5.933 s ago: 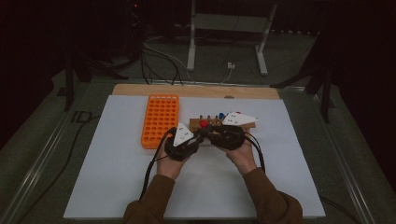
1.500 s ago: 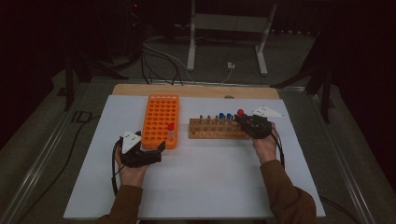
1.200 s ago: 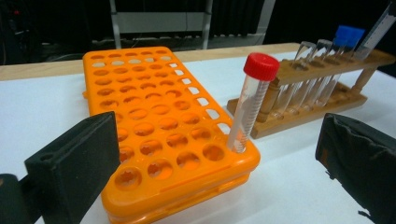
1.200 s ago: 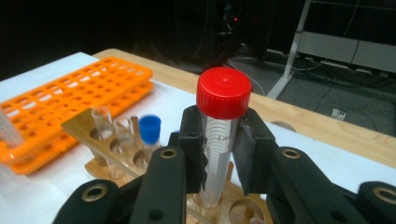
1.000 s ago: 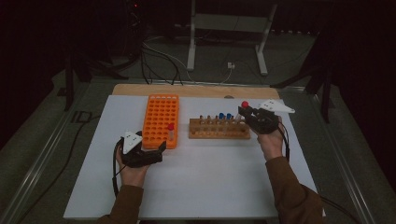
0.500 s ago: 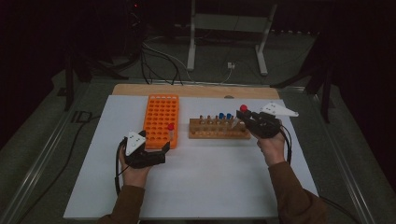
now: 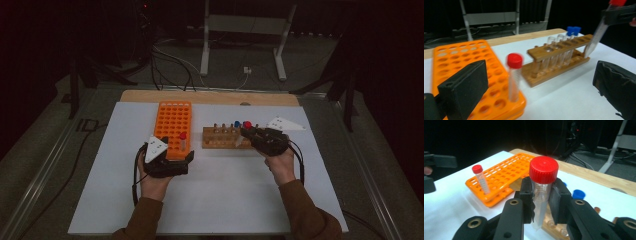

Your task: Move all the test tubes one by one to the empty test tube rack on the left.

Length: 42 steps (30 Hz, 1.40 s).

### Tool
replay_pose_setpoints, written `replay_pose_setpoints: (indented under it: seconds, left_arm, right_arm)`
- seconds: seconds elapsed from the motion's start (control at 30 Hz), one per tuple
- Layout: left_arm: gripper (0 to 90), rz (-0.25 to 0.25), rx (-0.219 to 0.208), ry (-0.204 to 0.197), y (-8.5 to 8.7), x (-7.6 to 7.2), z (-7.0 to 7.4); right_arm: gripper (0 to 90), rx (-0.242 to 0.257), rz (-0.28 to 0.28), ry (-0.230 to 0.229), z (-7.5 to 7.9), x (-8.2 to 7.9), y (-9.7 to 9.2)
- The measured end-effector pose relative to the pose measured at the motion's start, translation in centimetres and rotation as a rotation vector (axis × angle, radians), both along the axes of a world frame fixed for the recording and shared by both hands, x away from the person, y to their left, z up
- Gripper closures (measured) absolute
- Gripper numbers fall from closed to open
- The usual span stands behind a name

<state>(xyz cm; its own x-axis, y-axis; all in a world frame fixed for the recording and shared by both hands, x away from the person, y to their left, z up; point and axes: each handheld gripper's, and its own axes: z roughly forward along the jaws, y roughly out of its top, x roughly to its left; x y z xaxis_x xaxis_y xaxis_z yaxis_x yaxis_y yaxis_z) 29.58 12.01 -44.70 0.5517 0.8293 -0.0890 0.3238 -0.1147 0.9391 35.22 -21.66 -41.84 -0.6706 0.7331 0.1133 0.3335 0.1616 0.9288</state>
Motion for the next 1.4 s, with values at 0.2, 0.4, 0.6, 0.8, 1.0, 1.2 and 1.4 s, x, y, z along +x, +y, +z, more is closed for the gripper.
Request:
replay_pose_setpoints:
  seconds: [0.2,0.4,0.6,0.8,1.0,1.2,1.4]
  left_arm:
    - [1.0,-0.051,0.036,-0.022,-2.8,0.3,0.3]
    - [1.3,-0.090,0.069,-0.027,-5.7,0.9,0.1]
    - [4.9,-0.120,0.085,-0.016,-7.8,1.5,-0.2]
    - [7.3,-0.138,0.099,0.004,-9.3,2.2,-0.7]
    - [12.3,-0.134,0.099,0.011,-10.0,2.6,-1.2]
    - [41.9,-0.153,0.119,-0.027,-10.3,2.3,-1.3]
    - [60.9,-0.186,0.118,-0.023,-10.2,2.3,-1.4]
  right_arm:
    - [74.9,0.008,0.030,0.023,-0.5,-0.3,0.6]
    - [74.9,0.009,0.058,0.034,-0.7,-0.6,1.6]
    - [74.9,0.001,0.089,0.040,-0.8,-0.9,2.6]
    - [74.8,0.004,0.114,0.041,-0.7,-1.1,3.2]
    - [74.8,0.000,0.135,0.051,-0.9,-1.1,3.8]
    - [74.8,-0.002,0.147,0.054,-1.0,-1.1,4.2]
    - [74.7,-0.001,0.157,0.060,-1.2,-1.1,4.4]
